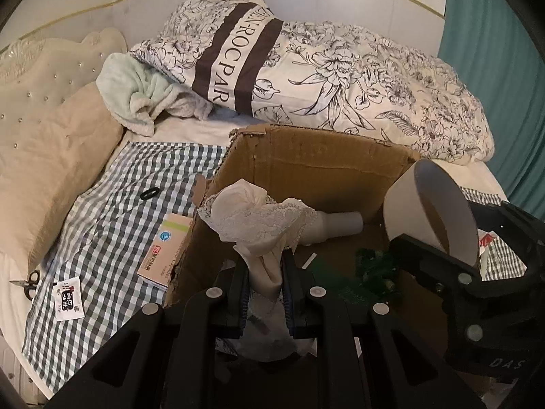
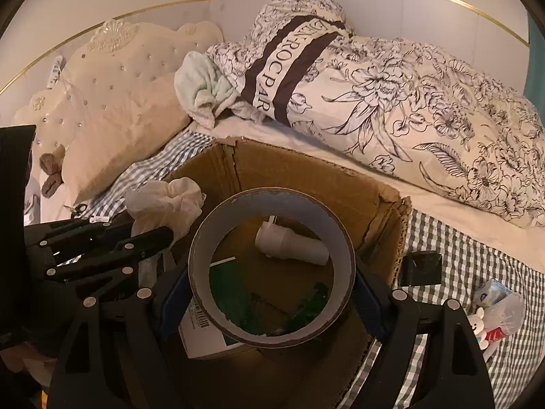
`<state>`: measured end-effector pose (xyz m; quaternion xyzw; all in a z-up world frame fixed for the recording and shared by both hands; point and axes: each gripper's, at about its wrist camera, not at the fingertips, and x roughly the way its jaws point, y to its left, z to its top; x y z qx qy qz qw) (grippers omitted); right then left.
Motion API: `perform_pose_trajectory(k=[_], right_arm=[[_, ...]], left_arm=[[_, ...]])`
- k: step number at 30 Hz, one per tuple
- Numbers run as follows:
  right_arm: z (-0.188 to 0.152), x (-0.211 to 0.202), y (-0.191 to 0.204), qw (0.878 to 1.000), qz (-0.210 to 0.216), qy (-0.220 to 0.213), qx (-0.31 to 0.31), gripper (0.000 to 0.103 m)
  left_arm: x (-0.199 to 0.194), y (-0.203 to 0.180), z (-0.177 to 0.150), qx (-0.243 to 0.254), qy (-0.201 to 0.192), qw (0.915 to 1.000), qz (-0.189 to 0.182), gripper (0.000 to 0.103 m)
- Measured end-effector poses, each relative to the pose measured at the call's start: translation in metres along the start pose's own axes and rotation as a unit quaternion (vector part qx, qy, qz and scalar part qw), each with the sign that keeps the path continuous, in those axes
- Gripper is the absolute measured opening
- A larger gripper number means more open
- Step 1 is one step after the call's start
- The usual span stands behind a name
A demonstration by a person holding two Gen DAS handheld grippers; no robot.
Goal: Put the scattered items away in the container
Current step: 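Open right tool to drop the tape roll into the box while left tool releases the cloth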
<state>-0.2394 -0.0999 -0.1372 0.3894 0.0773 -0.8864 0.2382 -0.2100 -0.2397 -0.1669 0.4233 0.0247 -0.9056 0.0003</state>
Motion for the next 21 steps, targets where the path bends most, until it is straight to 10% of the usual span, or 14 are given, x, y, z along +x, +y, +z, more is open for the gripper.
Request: perform_pose_trajectory(k=[21], right_arm=[[0.015,-0.05,0.012,0.999,-0.01,-0.044,0.009,0.099]], left_arm=[[-0.057,0.009,0.009,-0.014,-0.051,0.9979,0.038,0.074]])
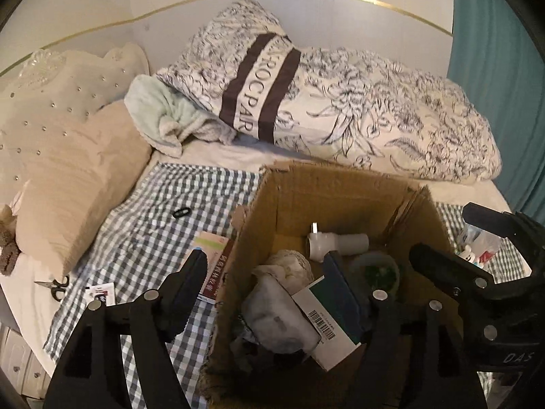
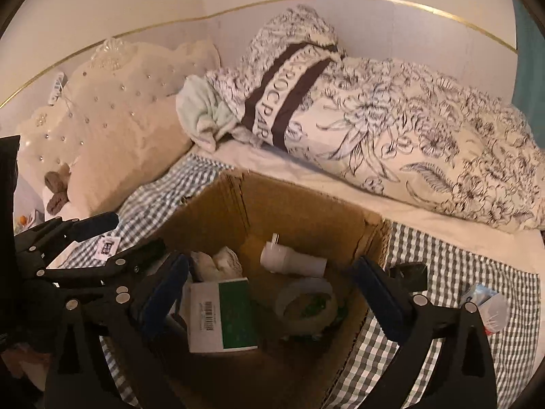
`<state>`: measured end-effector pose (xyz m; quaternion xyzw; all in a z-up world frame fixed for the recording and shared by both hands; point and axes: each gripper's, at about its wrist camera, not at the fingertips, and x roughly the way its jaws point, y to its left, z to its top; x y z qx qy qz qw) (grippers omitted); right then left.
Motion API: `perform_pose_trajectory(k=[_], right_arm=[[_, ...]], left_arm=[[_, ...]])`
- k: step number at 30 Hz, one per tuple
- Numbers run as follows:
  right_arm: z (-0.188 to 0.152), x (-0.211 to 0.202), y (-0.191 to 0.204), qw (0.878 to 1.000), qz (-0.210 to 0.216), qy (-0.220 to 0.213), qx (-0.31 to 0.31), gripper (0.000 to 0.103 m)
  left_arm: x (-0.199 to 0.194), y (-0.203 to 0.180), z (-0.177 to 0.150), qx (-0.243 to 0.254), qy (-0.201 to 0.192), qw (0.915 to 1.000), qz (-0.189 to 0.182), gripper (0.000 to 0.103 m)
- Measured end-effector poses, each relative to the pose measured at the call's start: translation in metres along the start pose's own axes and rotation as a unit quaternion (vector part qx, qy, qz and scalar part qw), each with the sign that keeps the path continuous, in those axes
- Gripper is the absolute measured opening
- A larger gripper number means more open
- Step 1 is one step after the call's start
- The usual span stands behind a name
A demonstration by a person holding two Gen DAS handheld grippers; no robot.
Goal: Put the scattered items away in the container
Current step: 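Open right tool to drop the tape roll into the box while left tool releases the cloth, then withdraw both tools from the cardboard box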
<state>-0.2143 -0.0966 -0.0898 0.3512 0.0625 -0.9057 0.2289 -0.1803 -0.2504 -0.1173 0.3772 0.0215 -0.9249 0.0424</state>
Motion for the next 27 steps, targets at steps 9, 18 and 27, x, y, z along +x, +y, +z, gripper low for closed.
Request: perform_pose_trajectory(k=[9,18,27], right_arm=[[0.005,-0.042,0.004,1.0,-0.012,-0.029,0.0,0.099],[0.004,-0.093,0.001,0.997,-0.026,-0.066,0.002,0.099],[-0.001,-0.151,-0.005,0.993,-0.041,-0.107,0.005,0.103]], left_arm=[[-0.04,0.0,0.009,-0.007,-0.038,0.9993,0.003,0.093],[-0.087,-0.007,0.011,-0.009,-0.08,0.9966,0.016,0.103],[-0.131,-0.021,0.006,-0.01,-0.11,0.9937,0.018,0.103]])
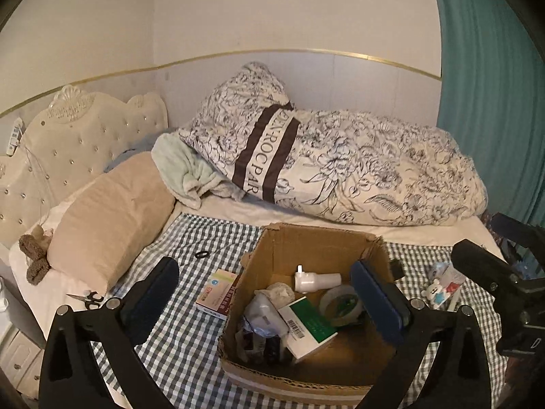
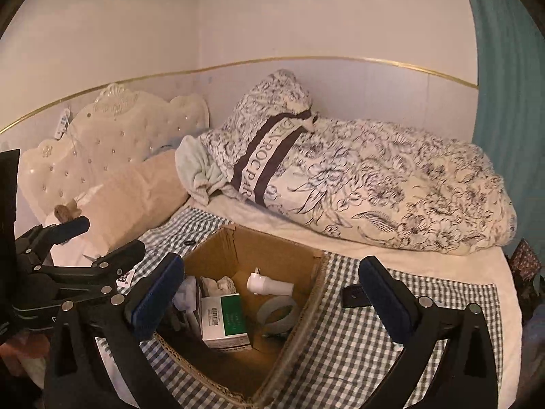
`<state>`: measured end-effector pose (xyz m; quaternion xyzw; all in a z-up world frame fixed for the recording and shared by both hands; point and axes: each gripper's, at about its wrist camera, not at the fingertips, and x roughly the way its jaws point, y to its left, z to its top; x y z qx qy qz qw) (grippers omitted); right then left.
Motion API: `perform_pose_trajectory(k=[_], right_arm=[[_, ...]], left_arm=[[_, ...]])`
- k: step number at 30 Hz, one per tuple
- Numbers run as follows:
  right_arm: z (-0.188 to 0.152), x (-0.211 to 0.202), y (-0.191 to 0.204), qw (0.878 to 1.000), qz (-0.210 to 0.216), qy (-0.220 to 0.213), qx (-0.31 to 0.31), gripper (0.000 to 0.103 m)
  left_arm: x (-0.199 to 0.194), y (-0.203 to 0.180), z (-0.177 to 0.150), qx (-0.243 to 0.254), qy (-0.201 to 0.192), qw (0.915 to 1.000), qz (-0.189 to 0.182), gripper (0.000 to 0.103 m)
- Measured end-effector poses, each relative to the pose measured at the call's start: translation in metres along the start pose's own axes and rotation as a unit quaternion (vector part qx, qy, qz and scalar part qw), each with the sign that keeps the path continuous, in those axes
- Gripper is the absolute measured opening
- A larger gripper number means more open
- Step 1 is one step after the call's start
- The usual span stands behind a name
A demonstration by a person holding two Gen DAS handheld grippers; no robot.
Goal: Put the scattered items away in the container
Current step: 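Withdraw both tools from the cardboard box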
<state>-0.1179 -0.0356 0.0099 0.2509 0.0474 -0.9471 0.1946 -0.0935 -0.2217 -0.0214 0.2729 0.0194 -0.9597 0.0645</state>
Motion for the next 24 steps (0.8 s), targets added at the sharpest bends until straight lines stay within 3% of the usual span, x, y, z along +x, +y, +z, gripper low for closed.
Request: perform_pose_trajectory(k=[12,24], right_arm=[[-0.003,-0.068,-0.022,0.999,-0.029,-0.037,0.003,0.103],[-0.014,-0.107,-0.047,0.997,-0.053,-0.05,0.013,0.103]], left_arm=[[-0.052,-0.021,0.005,-0.004,-0.038,0.9993,-0.005,0.103],[-0.08,-0.048,-0.002,0.002,-0.053,0.9985,-0.015,0.103]])
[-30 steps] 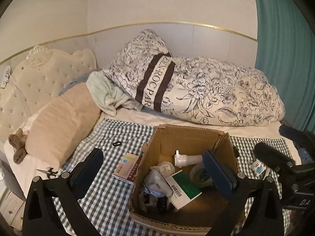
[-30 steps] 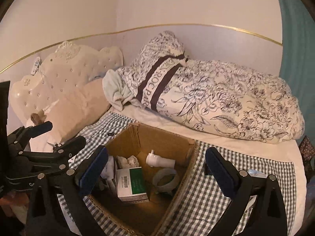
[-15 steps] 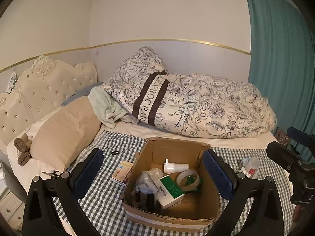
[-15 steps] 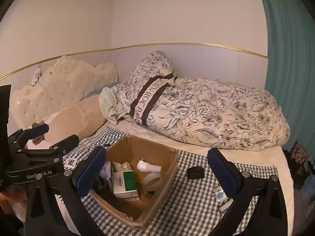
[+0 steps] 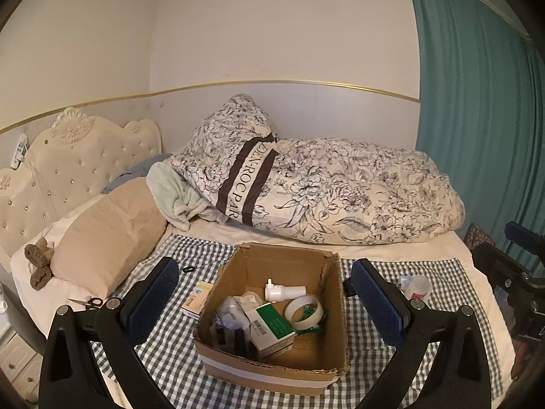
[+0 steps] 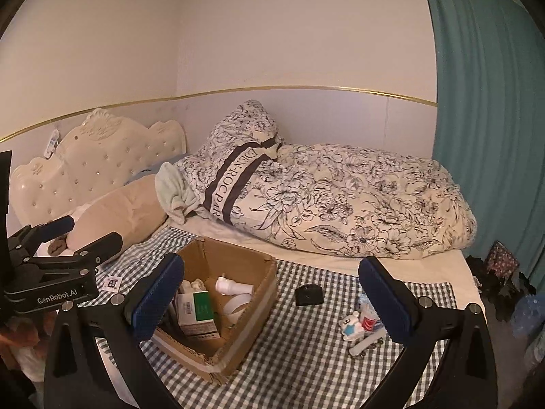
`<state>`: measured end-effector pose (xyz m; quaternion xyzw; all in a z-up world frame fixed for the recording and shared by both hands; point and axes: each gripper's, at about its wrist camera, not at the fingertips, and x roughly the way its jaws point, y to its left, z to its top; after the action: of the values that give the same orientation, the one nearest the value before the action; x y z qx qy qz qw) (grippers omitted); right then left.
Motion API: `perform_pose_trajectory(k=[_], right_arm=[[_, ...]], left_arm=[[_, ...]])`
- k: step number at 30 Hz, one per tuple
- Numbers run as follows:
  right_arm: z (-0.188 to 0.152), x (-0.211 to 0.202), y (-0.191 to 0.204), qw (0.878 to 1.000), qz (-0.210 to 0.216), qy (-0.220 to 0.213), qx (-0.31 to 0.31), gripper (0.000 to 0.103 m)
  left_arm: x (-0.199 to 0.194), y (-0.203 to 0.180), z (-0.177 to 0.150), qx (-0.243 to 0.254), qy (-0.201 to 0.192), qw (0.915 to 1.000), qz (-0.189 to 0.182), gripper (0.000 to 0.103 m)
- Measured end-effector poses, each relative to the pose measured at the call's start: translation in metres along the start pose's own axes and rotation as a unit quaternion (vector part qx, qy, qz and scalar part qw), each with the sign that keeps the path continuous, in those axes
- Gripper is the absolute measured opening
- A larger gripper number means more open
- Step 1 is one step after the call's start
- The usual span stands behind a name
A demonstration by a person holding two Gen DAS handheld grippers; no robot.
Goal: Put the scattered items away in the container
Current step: 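Withdraw both tools from the cardboard box, then move left tool toward the white plush toy while right tool approaches the white foam stick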
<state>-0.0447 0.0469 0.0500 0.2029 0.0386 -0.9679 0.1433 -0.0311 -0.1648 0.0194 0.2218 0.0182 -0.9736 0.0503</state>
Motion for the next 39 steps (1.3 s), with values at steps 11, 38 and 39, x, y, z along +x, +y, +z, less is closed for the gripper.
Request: perform_pose_trajectory(k=[11,38,39], right_arm=[[-0.012,-0.017,-0.031,1.0,-0.022,0.002,0.01,0.103],[-0.044,-0.029,-0.137,0.993,-0.102,0.031,0.046,0.103],[-0.045,-0.028,-0.141,0.993,-0.105,0.033,0.048,0.103]], left_arm=[[-0.002,-0.034,-0.007,0.013,0.005,0.9998,-0.016,0.103],[0.028,-0.135,-0.021,0.052,0.028,0.9952,-0.078,0.103],[0.031,-0.139,-0.022,0.054,0.029,0.9949,-0.081,0.103]])
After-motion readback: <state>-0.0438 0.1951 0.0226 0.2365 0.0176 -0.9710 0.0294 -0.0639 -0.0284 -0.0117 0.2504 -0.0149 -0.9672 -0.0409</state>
